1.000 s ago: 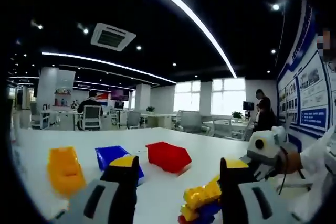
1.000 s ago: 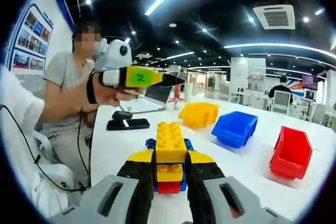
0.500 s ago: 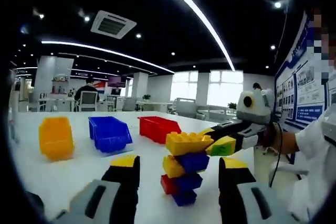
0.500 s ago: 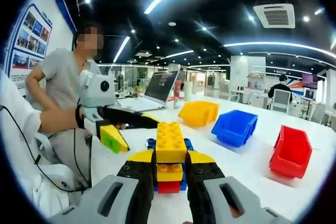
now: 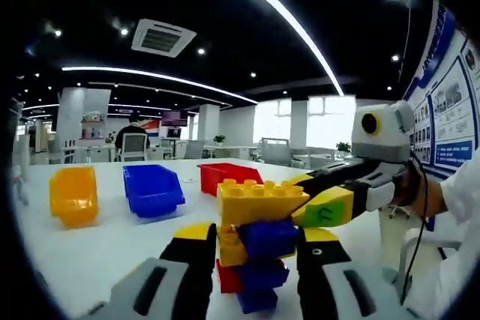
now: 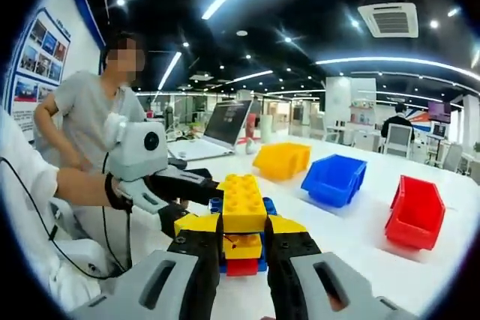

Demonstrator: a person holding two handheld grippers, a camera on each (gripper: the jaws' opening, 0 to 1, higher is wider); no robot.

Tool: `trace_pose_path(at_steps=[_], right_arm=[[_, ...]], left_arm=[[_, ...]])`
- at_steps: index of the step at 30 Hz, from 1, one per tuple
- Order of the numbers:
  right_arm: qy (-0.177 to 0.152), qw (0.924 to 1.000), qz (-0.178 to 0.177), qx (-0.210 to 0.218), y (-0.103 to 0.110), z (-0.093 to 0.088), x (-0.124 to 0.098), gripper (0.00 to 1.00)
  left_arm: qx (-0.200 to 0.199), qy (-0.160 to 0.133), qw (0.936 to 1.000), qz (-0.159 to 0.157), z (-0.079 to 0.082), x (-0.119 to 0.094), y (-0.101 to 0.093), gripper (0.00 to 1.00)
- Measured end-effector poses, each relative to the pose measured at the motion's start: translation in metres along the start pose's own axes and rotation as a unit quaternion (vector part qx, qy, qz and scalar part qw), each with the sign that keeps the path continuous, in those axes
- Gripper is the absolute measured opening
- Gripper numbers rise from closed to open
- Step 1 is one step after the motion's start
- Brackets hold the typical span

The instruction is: Take apart the toy blocks one by one and place each separated block into its matching bin, sorting the blocks by their type until all the connected pieces are disassembled and separated into the correct bins

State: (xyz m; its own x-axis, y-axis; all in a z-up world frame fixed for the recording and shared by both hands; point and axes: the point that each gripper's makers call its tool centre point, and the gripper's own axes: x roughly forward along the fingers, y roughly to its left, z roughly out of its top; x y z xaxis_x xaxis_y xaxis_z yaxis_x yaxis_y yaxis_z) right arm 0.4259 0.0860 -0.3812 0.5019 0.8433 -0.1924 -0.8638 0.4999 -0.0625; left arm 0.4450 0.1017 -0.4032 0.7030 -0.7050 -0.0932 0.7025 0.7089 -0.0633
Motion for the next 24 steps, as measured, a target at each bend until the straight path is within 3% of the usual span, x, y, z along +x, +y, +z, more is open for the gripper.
trace_pose_path(at_steps=[4,24], right_arm=[[0.002,0.9999,-0.008,0.008,0.0012,0.0004,0.0001,0.23],[0.008,0.9983,-0.003,0.057,-0.0025,0.002,0.0027,0.22]], left_arm=[[0.015,0.0,0.9998,0.014,0.0037,0.0004,0.0018,0.4],[0.013,-0.003,0.9999,0.005,0.0043,-0.0019,0.0044,0.39]])
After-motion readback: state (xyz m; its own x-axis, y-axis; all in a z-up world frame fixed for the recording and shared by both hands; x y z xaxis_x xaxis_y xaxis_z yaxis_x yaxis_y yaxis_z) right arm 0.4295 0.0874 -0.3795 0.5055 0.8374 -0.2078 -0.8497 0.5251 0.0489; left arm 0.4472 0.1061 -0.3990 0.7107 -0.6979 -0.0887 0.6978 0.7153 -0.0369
